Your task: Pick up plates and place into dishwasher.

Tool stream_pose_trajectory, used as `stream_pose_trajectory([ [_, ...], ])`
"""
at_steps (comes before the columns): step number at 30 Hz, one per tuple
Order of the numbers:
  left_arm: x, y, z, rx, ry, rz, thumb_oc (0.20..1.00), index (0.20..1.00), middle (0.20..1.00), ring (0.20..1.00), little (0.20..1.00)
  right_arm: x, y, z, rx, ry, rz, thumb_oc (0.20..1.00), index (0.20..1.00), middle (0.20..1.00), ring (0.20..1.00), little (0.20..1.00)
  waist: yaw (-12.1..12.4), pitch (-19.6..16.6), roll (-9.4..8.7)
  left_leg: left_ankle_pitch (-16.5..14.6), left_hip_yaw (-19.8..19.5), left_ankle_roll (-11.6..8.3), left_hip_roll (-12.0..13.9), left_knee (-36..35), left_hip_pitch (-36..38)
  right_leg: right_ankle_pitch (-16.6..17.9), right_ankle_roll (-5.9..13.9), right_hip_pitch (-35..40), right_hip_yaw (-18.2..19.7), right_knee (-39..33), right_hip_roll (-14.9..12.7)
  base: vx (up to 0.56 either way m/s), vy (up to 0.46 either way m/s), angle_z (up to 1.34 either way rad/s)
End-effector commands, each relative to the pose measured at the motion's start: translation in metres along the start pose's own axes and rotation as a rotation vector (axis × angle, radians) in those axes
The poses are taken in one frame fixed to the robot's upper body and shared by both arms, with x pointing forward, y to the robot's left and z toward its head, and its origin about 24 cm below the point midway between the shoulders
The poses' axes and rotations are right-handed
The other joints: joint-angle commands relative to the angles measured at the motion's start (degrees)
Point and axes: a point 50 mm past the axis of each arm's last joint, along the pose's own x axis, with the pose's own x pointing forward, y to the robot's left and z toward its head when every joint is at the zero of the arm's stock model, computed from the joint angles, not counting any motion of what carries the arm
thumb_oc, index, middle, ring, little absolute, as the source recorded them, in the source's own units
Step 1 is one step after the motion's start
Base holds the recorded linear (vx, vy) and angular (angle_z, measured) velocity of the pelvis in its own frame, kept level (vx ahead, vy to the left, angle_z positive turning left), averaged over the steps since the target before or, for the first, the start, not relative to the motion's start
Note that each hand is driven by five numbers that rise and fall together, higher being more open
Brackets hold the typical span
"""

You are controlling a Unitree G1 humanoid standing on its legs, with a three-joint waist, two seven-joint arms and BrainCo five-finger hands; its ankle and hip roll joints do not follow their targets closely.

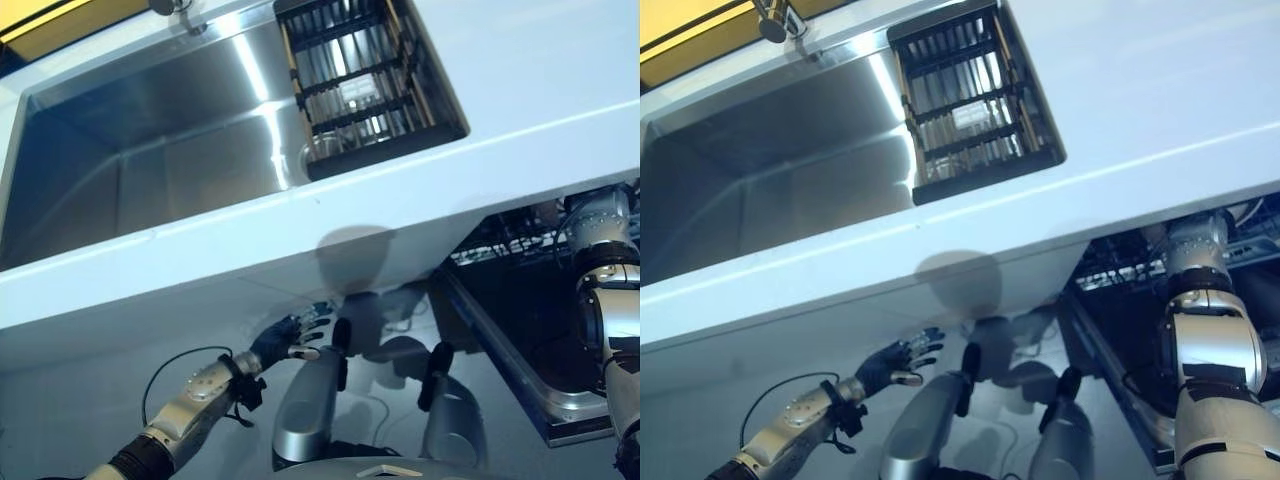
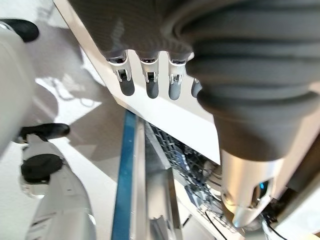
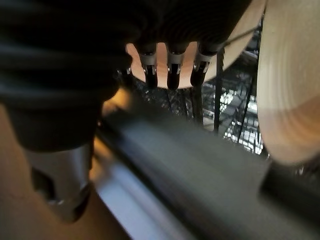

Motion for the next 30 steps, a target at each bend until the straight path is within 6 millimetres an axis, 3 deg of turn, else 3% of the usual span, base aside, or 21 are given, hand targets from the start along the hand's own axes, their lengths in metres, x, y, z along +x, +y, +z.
stream_pose_trajectory([
  [1, -0.012, 0.000, 0.011, 0.030, -0.044, -0.009, 1.000, 1.000, 1.000, 1.000, 1.000, 0.006, 0.039, 0.020, 0.012, -0.068, 0.134, 1.000, 1.000, 1.000, 1.000, 1.000, 1.5, -1.9, -1.97, 0.2, 0.2, -1.13, 3.7, 3.1, -5.4, -2.5, 0.11, -1.1, 2.0, 2.3, 0.1, -0.01, -0.015, 0.08],
  [14, -0.016, -0.002, 0.004, 0.019, -0.037, -0.016, 1.000, 1.000, 1.000, 1.000, 1.000, 0.001, 0.019, 0.008, 0.100, -0.009, 0.131, 1.000, 1.000, 1.000, 1.000, 1.000, 0.4, -2.6, -3.07, -0.1, 2.1, -0.34, 3.4, 1.9, -4.0, -1.9, 0.73, -0.5, 2.7, 1.0, 0.0, -0.01, 0.010, 0.00],
  [18, -0.020, 0.001, -0.005, -0.001, -0.034, 0.012, 1.000, 1.000, 1.000, 1.000, 1.000, -0.006, 0.002, -0.009, 0.075, 0.048, 0.112, 1.000, 1.000, 1.000, 1.000, 1.000, -1.0, -3.5, -3.84, -0.7, 3.1, -0.30, 3.6, 1.5, -2.3, -1.6, 1.10, 0.6, 3.7, 0.0, 0.1, 0.01, 0.013, -0.03],
  [27, -0.031, 0.003, -0.027, -0.060, -0.005, 0.082, 1.000, 1.000, 1.000, 1.000, 1.000, -0.057, -0.024, -0.074, 0.078, 0.226, 0.281, 1.000, 1.000, 1.000, 1.000, 1.000, -6.1, -5.4, -5.97, -2.3, 6.8, 0.11, 4.6, 2.0, 1.4, -0.5, 2.08, 3.1, 7.7, -2.1, 0.4, 0.05, -0.042, -0.10],
  [30, -0.035, 0.003, -0.032, -0.079, 0.006, 0.091, 1.000, 1.000, 1.000, 1.000, 1.000, -0.076, -0.024, -0.080, -0.069, 0.236, 0.403, 1.000, 1.000, 1.000, 1.000, 1.000, -8.2, -5.8, -5.49, -2.2, 7.1, 0.30, 4.5, 1.6, 2.1, -0.6, 2.36, 2.9, 9.5, -1.9, 0.6, 0.05, -0.033, -0.18],
])
